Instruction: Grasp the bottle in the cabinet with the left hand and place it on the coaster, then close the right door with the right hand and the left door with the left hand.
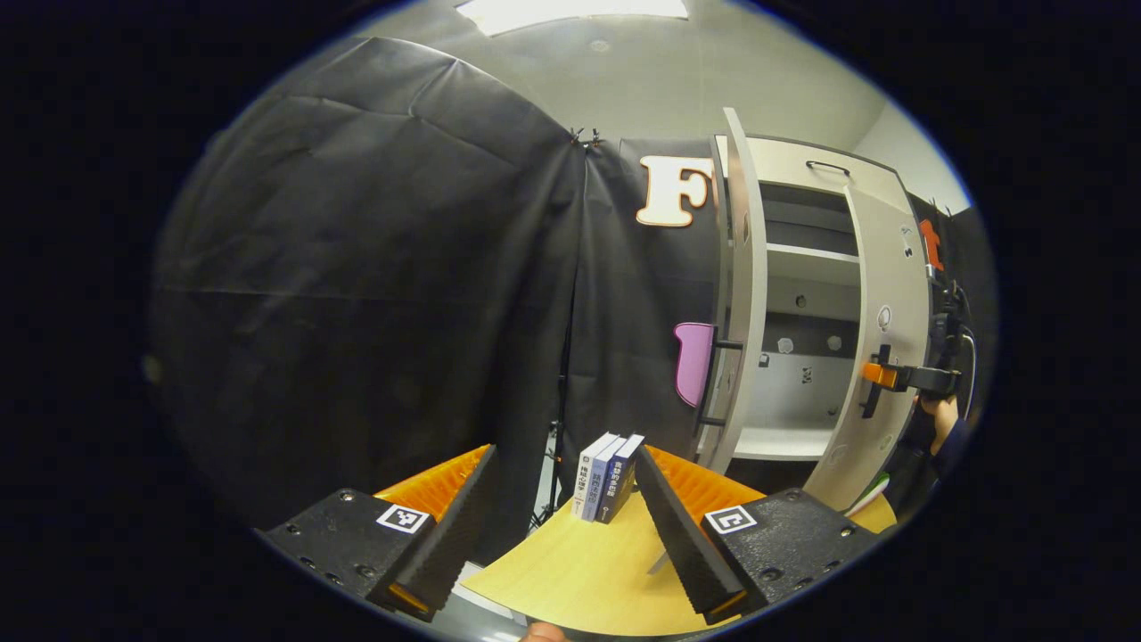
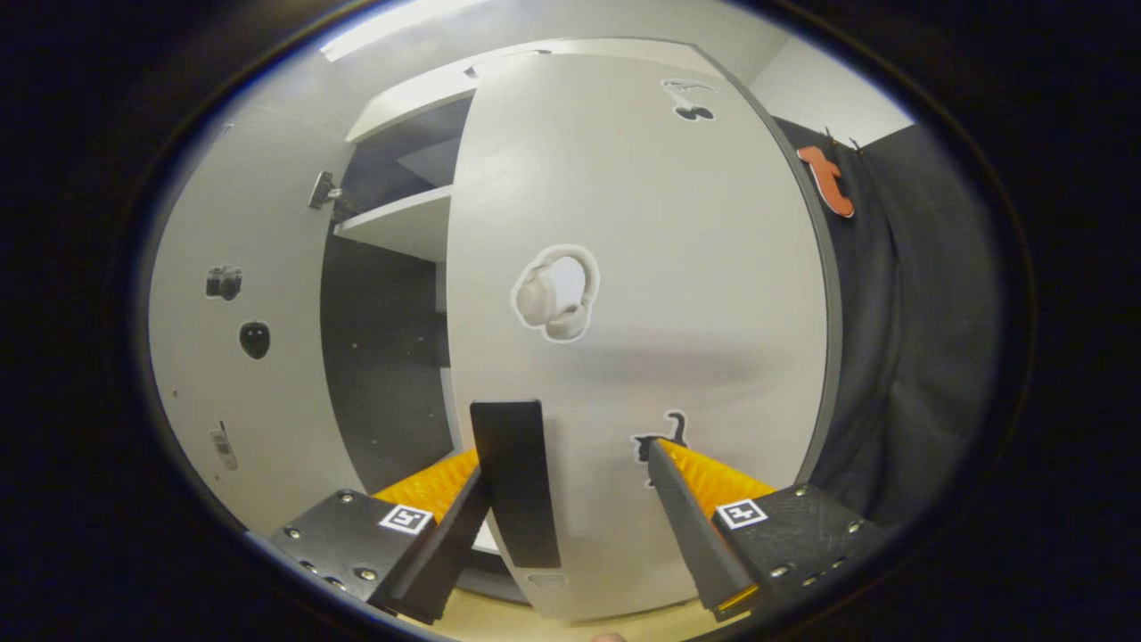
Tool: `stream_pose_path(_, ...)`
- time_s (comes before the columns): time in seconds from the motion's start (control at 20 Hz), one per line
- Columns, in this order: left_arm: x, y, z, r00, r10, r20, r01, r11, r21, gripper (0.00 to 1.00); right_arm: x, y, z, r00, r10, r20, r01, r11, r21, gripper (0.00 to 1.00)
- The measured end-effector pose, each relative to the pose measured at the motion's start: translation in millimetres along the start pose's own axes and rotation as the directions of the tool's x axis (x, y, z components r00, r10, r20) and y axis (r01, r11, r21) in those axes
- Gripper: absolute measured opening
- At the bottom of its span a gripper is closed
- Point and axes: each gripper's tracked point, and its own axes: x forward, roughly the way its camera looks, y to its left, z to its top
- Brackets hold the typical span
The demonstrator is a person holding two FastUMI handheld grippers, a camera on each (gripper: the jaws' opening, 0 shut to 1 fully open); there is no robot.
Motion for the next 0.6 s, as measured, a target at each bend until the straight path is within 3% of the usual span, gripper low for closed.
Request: stream_pose_path(0.6,10,5,-3,1.0,-0.011,-0.008,0.011,1.0,0.025,0.96,19,1,-2,0.996,-0.09,0.03,0.09,0.996,-0.006,1.0)
